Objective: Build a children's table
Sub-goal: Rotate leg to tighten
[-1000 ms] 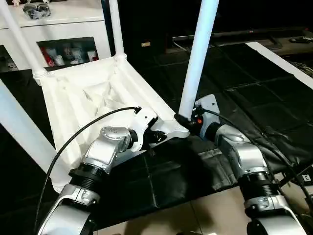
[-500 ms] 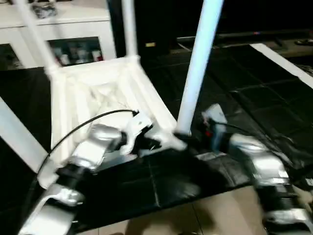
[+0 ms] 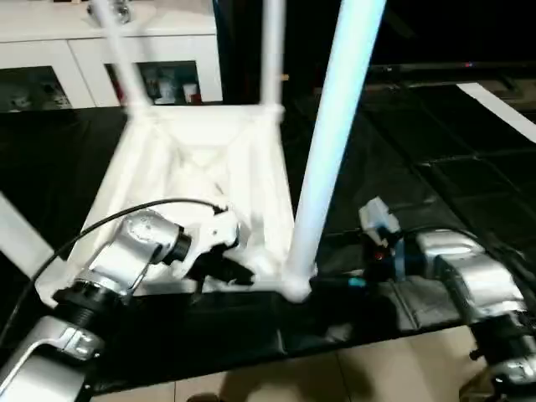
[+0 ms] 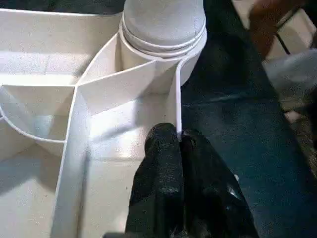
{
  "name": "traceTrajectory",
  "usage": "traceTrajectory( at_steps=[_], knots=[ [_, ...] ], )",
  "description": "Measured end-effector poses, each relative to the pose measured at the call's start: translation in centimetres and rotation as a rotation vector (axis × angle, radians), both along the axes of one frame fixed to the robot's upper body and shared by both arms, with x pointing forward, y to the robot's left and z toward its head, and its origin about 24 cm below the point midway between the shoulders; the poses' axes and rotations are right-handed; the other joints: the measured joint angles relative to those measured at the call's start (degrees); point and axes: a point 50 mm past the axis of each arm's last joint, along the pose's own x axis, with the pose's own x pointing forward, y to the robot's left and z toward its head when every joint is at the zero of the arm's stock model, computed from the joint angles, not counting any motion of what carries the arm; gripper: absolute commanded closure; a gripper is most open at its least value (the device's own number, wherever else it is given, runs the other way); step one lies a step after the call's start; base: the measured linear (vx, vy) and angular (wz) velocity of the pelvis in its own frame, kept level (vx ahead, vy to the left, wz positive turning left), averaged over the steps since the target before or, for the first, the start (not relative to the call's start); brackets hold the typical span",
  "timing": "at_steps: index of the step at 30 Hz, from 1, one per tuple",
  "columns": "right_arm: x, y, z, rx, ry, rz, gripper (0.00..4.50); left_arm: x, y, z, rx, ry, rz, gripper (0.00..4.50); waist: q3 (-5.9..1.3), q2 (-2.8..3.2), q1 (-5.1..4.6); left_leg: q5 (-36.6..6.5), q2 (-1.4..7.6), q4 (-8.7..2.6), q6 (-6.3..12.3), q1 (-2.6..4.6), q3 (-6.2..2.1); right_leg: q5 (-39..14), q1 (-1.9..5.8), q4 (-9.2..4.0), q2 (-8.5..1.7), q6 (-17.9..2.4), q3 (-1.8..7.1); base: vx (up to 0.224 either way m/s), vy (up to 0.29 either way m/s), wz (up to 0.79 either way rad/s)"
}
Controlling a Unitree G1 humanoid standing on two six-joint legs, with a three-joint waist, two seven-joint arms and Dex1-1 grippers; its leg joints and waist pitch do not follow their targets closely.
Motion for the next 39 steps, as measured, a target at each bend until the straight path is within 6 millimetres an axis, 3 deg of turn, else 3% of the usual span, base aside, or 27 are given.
traceTrajectory(
  at_steps=[18,28,31,36,38,39],
  knots=[
    [0.2,1.0,-0.3,0.001,0.053,0.154,1.73,-0.2,-0.5,-0.1,0.001,-0.026,-0.060,4.50,-0.09,-0.70,0.12,0.0,-0.01,0.05,0.03,0.04,0.05,-0.1,0.04,0.09,0.00,0.1,0.14,0.000,0.000,0.00],
    [0.2,1.0,-0.4,0.004,0.059,0.156,2.39,-0.1,-0.6,-0.3,-0.010,-0.024,-0.049,4.50,-0.10,-0.73,0.60,0.0,-0.02,0.06,0.03,0.06,0.06,0.0,0.06,0.10,0.00,0.1,0.16,0.000,0.000,0.00],
    [0.1,1.0,-0.5,0.026,0.076,0.116,2.43,0.1,-1.1,-0.4,-0.027,-0.001,-0.010,4.50,-0.10,-0.74,0.98,0.0,-0.02,0.07,0.02,0.11,0.07,0.0,0.08,0.20,0.00,0.1,0.20,0.000,0.000,0.00],
    [0.0,1.2,-1.1,0.060,0.067,-0.056,2.44,0.8,-1.0,-0.3,-0.013,0.033,0.128,4.50,-0.08,-0.78,0.72,0.1,-0.02,0.14,-0.15,0.23,0.05,-0.1,0.06,0.54,0.00,0.1,0.24,0.000,0.000,0.00],
    [0.3,1.5,-1.3,0.063,0.047,-0.155,2.46,1.2,-1.4,-0.4,-0.015,0.044,0.201,4.50,-0.09,-0.77,0.09,0.1,-0.03,0.10,-0.17,0.22,0.05,-0.1,0.08,0.51,0.01,0.1,0.24,0.000,0.000,0.00],
    [0.8,1.9,-1.4,0.067,0.034,-0.260,2.47,1.5,-1.5,-0.5,-0.024,0.036,0.281,4.50,-0.08,-0.78,-0.79,0.2,-0.03,0.13,-0.22,0.20,0.02,-0.1,0.09,0.51,0.01,0.1,0.20,0.000,0.000,0.00]
  ],
)
